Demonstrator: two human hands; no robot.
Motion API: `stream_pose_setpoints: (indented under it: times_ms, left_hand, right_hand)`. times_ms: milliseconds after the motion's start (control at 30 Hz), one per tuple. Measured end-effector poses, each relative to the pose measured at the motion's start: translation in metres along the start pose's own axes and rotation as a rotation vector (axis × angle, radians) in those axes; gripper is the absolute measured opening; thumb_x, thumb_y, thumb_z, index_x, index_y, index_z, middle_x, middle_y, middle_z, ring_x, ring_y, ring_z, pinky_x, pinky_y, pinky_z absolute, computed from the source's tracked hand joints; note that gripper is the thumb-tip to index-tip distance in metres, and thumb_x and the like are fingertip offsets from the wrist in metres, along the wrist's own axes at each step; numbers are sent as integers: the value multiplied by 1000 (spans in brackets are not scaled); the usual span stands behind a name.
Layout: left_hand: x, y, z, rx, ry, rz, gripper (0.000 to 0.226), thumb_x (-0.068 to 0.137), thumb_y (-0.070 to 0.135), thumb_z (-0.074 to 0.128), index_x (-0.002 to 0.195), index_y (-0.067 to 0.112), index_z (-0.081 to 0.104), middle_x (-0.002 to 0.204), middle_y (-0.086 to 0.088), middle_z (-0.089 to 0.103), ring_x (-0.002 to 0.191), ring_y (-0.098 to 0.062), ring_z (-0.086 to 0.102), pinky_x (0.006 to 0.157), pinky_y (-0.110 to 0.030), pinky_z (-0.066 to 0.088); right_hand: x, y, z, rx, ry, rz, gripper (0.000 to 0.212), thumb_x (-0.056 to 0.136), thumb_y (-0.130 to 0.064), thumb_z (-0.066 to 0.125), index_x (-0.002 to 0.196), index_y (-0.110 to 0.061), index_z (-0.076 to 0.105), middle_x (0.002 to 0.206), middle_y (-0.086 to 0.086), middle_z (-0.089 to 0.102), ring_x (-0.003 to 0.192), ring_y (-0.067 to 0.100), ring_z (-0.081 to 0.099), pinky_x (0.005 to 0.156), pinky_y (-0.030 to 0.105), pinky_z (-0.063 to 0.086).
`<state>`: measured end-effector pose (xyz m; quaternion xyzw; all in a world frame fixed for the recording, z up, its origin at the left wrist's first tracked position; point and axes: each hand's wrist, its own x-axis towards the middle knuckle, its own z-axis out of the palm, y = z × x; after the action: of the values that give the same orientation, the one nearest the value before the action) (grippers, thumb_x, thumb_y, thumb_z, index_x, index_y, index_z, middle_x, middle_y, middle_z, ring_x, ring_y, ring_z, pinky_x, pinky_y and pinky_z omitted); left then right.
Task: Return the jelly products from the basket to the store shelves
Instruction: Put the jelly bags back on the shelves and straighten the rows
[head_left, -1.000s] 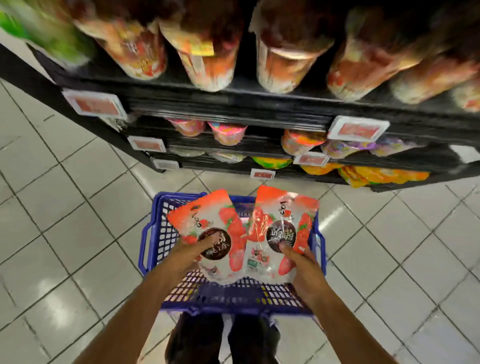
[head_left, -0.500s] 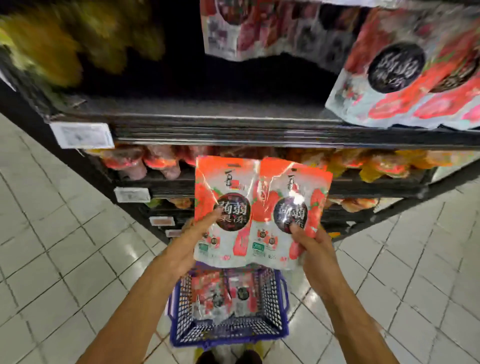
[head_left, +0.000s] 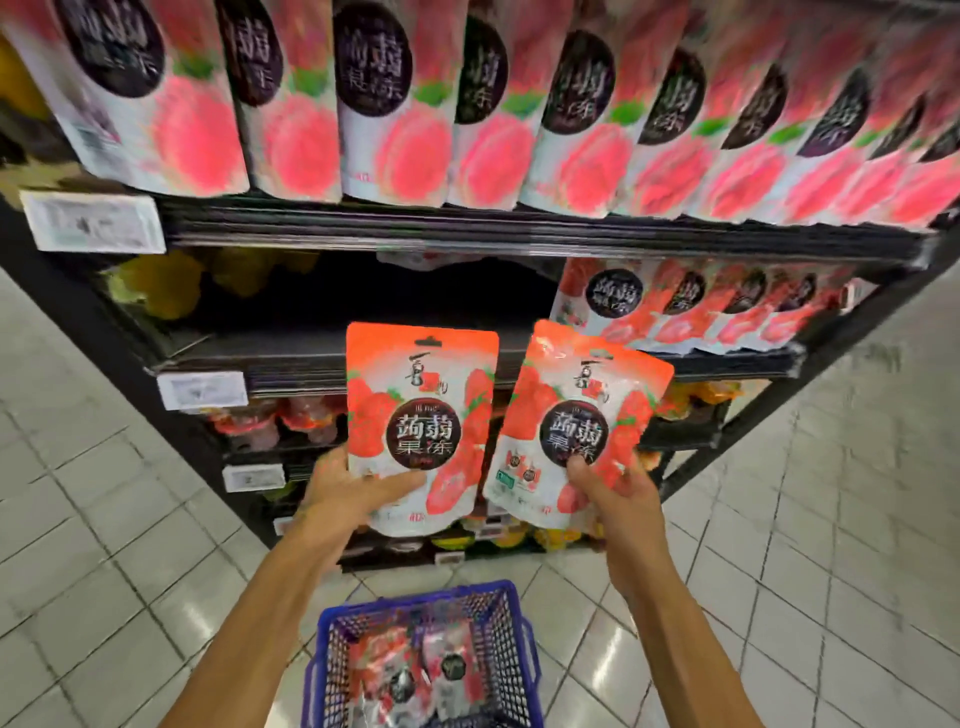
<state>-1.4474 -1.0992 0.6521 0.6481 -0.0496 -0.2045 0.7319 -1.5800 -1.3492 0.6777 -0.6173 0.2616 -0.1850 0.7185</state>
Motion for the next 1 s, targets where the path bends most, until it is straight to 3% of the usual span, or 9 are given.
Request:
stream_pose_setpoints:
  times_ms: [100, 200, 367, 433, 633, 800, 933, 1000]
  left_hand:
    - [-1, 2, 7, -2, 65, -10, 47, 41, 38, 92, 85, 30, 78, 87, -3, 78, 79, -19, 75, 58, -24, 57]
    - [0, 2, 15, -4, 109, -32, 39, 49, 32, 87, 85, 20, 77, 88, -7, 78, 79, -22, 75, 59, -27, 57]
    - [3, 1, 35, -13, 137, -48, 42, 55, 26, 83, 95, 15, 74, 89, -4, 78, 77, -17, 75, 56, -23, 56]
    - [4, 0, 40, -17, 159, -51, 45, 55, 27, 83, 97, 14, 73, 87, -3, 78, 75, -16, 75, 54, -22, 56]
    - [6, 3, 47, -7, 201, -36, 51, 57, 30, 81, 103, 9, 71, 90, -5, 78, 75, -15, 75, 53, -22, 54]
    - [4, 7, 49, 25, 240, -15, 52, 61, 33, 79, 106, 9, 71, 95, -9, 77, 83, -25, 74, 60, -33, 58]
    - [4, 10, 48, -8, 270, -18, 49, 60, 30, 80, 105, 11, 71, 96, -8, 77, 86, -24, 74, 65, -33, 60]
    - [4, 12, 47, -13, 284, -18, 44, 60, 30, 80, 101, 16, 72, 94, -6, 78, 84, -22, 75, 61, -30, 59]
  right_hand:
    - [11, -11, -4, -68, 12, -76, 27, 77, -22, 82, 101, -23, 69, 90, 7, 75, 82, 23, 72, 70, 37, 60]
    - [27, -19, -8, -100, -1, -99, 22, 80, -24, 80, 99, -26, 68, 90, 6, 75, 85, 24, 73, 74, 40, 60]
    - [57, -27, -9, -116, -18, -111, 11, 84, -28, 76, 91, -24, 68, 84, 0, 75, 83, 14, 73, 66, 16, 55]
    - [68, -29, -7, -104, -25, -120, 9, 85, -25, 76, 91, -23, 69, 87, -4, 75, 82, 10, 72, 65, 13, 53]
    - [95, -40, 8, -46, -38, -142, 12, 86, -18, 75, 94, -13, 68, 89, 5, 75, 82, 14, 72, 69, 18, 54]
    - [116, -52, 26, -10, -37, -144, 14, 87, -14, 73, 98, -8, 67, 92, -1, 74, 85, 5, 70, 73, 17, 53]
    - [128, -53, 40, -48, -43, -165, 10, 91, -13, 67, 94, -4, 64, 85, -6, 67, 76, -2, 62, 76, 21, 51]
    - [133, -54, 46, -71, -73, -196, 5, 92, -12, 65, 87, -10, 64, 79, -12, 66, 75, -3, 61, 76, 19, 50]
